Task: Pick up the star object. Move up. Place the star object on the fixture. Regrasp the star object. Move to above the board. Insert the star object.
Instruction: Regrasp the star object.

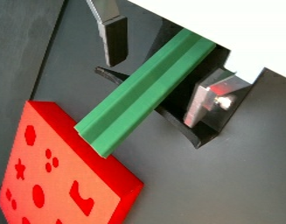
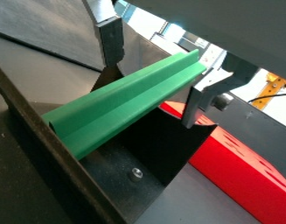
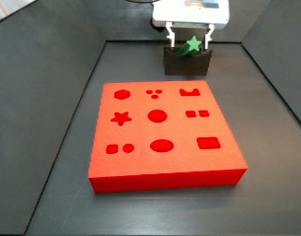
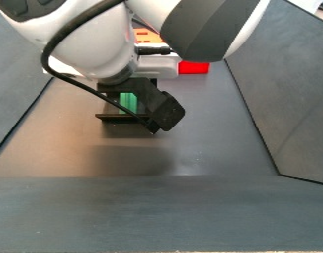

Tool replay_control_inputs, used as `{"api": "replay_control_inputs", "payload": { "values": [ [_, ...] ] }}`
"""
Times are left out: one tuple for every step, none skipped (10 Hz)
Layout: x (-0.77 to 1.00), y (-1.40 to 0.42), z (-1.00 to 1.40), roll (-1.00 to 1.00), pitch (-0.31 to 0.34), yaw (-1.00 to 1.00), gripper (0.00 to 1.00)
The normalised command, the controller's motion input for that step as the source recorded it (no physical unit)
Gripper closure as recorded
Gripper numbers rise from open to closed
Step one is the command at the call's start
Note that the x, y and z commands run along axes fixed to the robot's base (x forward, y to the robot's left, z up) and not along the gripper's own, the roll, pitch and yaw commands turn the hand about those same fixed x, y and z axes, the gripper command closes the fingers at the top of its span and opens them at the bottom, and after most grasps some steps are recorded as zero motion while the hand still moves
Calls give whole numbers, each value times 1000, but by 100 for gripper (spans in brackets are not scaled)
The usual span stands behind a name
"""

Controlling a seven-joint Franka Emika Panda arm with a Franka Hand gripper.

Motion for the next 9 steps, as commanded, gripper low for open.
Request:
{"api": "replay_control_inputs", "payload": {
  "values": [
    [0, 0, 1000, 62, 16, -24, 0],
    [-4, 5, 1000, 69, 16, -14, 0],
    [-19, 6, 1000, 74, 25, -6, 0],
    [-25, 1, 1000, 80, 27, -1, 0],
    [-35, 1, 1000, 76, 37, 1, 0],
    [-39, 2, 895, 73, 47, 1, 0],
    [-34, 3, 655, 65, 58, -6, 0],
    [-27, 5, 470, 59, 62, -11, 0],
    [-27, 6, 283, 50, 65, -15, 0]
  ]
}}
